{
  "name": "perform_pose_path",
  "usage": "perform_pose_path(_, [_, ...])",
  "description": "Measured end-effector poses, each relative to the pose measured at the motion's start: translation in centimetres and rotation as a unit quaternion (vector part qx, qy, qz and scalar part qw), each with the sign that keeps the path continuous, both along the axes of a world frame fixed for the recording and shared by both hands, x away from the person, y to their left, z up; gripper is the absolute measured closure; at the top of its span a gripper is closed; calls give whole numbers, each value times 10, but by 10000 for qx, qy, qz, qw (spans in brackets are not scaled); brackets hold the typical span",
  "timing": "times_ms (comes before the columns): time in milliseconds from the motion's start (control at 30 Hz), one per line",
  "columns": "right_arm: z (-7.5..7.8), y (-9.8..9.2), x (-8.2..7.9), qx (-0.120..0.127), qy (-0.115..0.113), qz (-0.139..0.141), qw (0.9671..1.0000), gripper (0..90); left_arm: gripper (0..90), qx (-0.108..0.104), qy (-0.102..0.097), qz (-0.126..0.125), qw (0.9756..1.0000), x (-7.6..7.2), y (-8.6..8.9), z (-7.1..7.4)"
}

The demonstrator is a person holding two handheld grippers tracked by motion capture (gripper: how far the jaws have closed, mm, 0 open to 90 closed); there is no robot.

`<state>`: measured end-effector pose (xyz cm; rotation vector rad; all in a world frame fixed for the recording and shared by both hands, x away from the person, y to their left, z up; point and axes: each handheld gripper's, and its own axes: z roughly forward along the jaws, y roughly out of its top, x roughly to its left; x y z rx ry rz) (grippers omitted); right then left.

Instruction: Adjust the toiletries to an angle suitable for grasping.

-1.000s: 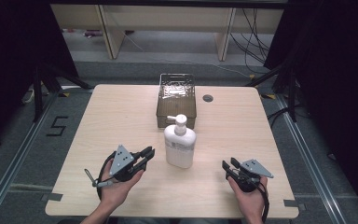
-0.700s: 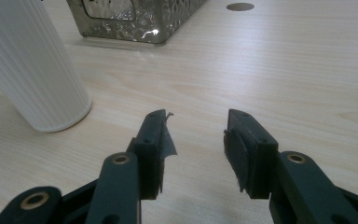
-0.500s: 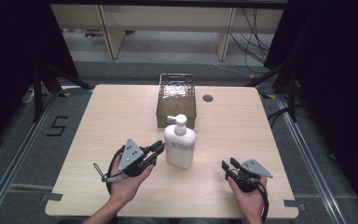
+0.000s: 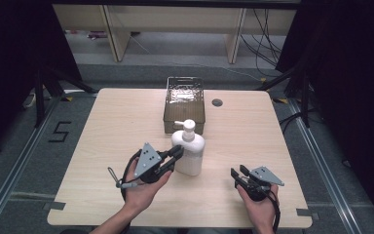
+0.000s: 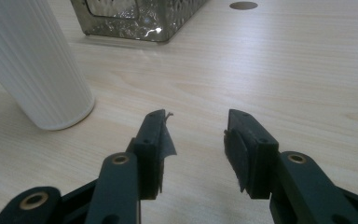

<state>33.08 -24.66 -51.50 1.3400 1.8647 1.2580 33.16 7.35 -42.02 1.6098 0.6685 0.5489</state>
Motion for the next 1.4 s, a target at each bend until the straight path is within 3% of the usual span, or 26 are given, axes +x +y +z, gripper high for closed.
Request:
perform_pose_path(333, [1, 0, -1, -12, -10, 14, 10000, 585, 891, 187, 153, -75, 9997, 9, -21, -11])
perform_pose_path(367, [1, 1, -1, 86, 39, 37, 9999, 585, 892, 181, 174, -68, 9997, 9, -23, -13])
perform_pose_path(467, [1, 0, -1, -28, -40, -1, 10000, 585, 892, 199, 164, -65, 9996, 10, -25, -14])
perform_pose_path(700, [1, 1, -1, 4, 66, 5, 10000, 585, 882, 153, 160, -63, 9997, 14, -31, -15])
perform_pose_path(833, [1, 0, -2, -82, 3, 7, 10000, 580, 821, 124, 14, -43, 9999, 11, -32, -11])
perform_pose_path(867, [1, 0, -2, -7, 58, -2, 10000, 578, 797, 83, -31, 0, 10000, 9, -31, -9])
perform_pose_path(967, [1, 1, -2, 46, 44, 65, 10000, 570, 684, -98, -165, 181, 9997, 2, -26, 0])
perform_pose_path(1033, [1, 0, -3, -18, 81, 50, 10000, 563, 591, -179, -438, 413, 9980, 0, -25, 9])
perform_pose_path(1133, [0, 1, -2, 61, 57, 12, 10000, 559, 519, -164, -542, 592, 9966, 1, -27, 12])
perform_pose_path(1233, [0, 0, -1, 34, -12, 21, 10000, 553, 468, -170, -538, 712, 9959, 4, -31, 13])
perform_pose_path(1367, [0, 0, -2, 125, -14, 26, 9999, 548, 463, -194, -555, 793, 9951, 6, -34, 16])
perform_pose_path(1400, [1, 0, -3, 109, 70, 4, 9999, 547, 463, -187, -567, 817, 9949, 7, -35, 16])
